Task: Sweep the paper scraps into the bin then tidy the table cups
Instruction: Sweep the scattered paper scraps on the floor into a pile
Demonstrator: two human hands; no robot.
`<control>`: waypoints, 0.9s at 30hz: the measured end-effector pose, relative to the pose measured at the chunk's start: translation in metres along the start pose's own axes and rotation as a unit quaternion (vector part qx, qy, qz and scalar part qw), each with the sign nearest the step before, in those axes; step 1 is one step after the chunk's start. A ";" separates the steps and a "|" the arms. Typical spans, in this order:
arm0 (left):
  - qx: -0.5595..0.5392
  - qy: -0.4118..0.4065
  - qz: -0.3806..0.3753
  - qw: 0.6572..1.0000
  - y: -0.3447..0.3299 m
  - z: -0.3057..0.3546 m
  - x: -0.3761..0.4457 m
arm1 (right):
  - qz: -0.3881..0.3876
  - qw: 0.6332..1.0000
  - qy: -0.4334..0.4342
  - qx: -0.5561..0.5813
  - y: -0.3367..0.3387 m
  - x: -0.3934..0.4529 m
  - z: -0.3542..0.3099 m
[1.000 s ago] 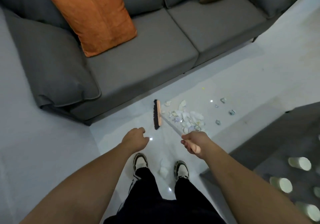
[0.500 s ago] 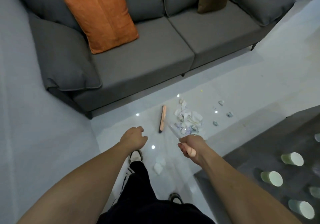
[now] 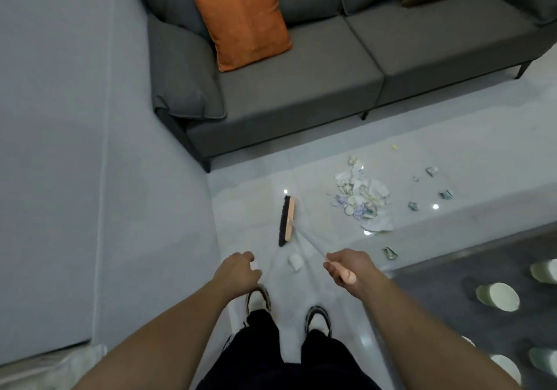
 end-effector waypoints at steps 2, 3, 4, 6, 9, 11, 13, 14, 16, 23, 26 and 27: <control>-0.006 -0.010 0.007 1.000 -0.003 0.005 -0.004 | 0.022 0.999 0.028 -0.026 0.008 -0.006 0.001; -0.007 -0.018 0.012 1.000 -0.002 0.009 -0.006 | 0.032 0.998 0.042 -0.027 0.009 -0.009 0.002; -0.005 -0.026 0.021 0.999 -0.002 0.013 -0.006 | 0.041 0.997 0.055 -0.028 0.010 -0.012 0.002; 0.002 -0.042 0.036 0.998 0.001 0.019 -0.006 | 0.058 0.995 0.070 -0.044 0.013 -0.018 0.007; 0.005 -0.058 0.044 0.997 0.002 0.021 -0.007 | 0.062 0.993 0.060 -0.085 0.019 -0.032 0.020; 0.008 -0.069 0.044 0.997 0.000 0.018 -0.009 | 0.044 0.992 0.039 -0.108 0.018 -0.044 0.033; 0.005 -0.077 0.043 0.996 -0.004 0.011 -0.012 | 0.017 0.992 0.015 -0.127 0.013 -0.055 0.048; -0.001 -0.079 0.043 0.996 -0.006 0.007 -0.013 | -0.002 0.991 -0.002 -0.134 0.009 -0.060 0.056; -0.009 -0.084 0.039 0.996 -0.010 -0.002 -0.017 | -0.034 0.989 -0.036 -0.140 -0.002 -0.068 0.071; -0.011 -0.105 0.030 0.994 -0.008 -0.017 -0.021 | 0.077 0.977 -0.006 -0.201 -0.009 -0.077 0.107; -0.009 -0.112 0.025 0.993 -0.002 -0.017 -0.021 | 0.136 0.974 0.035 -0.180 0.005 -0.075 0.105; -0.009 -0.114 0.027 0.993 0.000 -0.016 -0.020 | 0.145 0.973 0.045 -0.175 0.007 -0.074 0.103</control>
Point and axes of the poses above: each hand's wrist, its own x-axis towards the middle knuckle, its own y-axis out of the back of the hand, z = x × y, the point moved 4 cm from there along x, towards the middle knuckle, and after that the axes turned 5 degrees about -z, right-handed, at the moved point
